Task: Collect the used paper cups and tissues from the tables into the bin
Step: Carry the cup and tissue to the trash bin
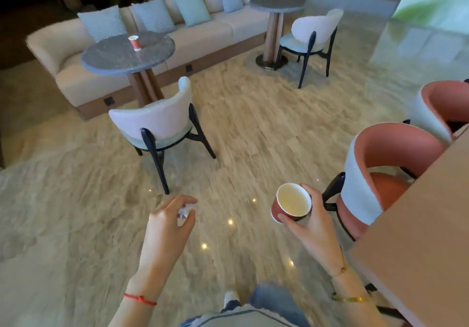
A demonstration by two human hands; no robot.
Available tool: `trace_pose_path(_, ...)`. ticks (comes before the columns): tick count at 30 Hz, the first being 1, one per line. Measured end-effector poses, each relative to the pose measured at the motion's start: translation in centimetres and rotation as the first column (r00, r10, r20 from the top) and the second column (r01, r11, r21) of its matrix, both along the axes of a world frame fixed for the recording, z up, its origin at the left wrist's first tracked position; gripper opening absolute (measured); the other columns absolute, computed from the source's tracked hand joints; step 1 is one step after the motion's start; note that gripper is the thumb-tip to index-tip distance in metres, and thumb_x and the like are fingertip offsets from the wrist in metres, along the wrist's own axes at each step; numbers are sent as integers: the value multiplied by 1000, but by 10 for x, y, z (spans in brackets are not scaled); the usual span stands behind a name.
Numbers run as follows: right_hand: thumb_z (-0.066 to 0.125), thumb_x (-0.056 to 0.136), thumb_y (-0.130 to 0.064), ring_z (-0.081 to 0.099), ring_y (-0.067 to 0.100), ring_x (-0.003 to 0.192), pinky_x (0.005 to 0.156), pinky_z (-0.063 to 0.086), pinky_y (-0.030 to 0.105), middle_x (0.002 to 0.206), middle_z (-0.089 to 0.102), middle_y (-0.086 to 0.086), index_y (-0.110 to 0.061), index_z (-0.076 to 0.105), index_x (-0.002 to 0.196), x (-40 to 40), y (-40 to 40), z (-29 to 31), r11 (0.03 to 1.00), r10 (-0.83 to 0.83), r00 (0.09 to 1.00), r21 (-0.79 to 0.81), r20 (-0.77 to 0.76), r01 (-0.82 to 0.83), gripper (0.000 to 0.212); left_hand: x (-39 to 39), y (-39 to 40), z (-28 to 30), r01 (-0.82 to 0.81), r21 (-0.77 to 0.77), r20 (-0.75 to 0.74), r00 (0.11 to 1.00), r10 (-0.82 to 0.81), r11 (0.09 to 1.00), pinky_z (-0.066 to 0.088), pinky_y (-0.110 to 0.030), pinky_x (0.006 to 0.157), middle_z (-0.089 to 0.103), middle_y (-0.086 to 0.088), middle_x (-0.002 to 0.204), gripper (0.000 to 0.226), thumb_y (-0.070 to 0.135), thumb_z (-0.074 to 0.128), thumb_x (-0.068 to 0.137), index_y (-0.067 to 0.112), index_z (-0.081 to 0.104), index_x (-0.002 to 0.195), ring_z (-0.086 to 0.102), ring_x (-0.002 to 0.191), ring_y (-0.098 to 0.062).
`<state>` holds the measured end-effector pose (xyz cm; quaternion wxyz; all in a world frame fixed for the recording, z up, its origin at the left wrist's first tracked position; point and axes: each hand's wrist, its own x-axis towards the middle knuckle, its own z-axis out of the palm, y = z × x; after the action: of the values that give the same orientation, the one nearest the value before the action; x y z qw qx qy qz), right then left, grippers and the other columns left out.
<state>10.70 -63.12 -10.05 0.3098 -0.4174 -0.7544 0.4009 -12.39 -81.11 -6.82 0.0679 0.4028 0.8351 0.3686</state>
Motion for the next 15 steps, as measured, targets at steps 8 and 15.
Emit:
trace_pose_path(8,83,66,-30,50,-16,103,77,39,1,112,51,-31,-30,41,124,-57,115,-16,979,-187,981,-92,-42,182,72,-85,167,-3,175,-31,15,985,-174,984,38,1,69,59,22,83,25,6,72,80,25,70,96,59,81,4)
trace_pose_path(15,82,67,-32,49,-17,102,73,42,4,110,51,-32,-31,41,126,-99,275,-30,957,-274,961,-115,-44,267,72,-133,347,-16,242,-22,55,969,-241,970,38,2,69,57,27,90,26,10,71,83,29,68,99,58,83,8)
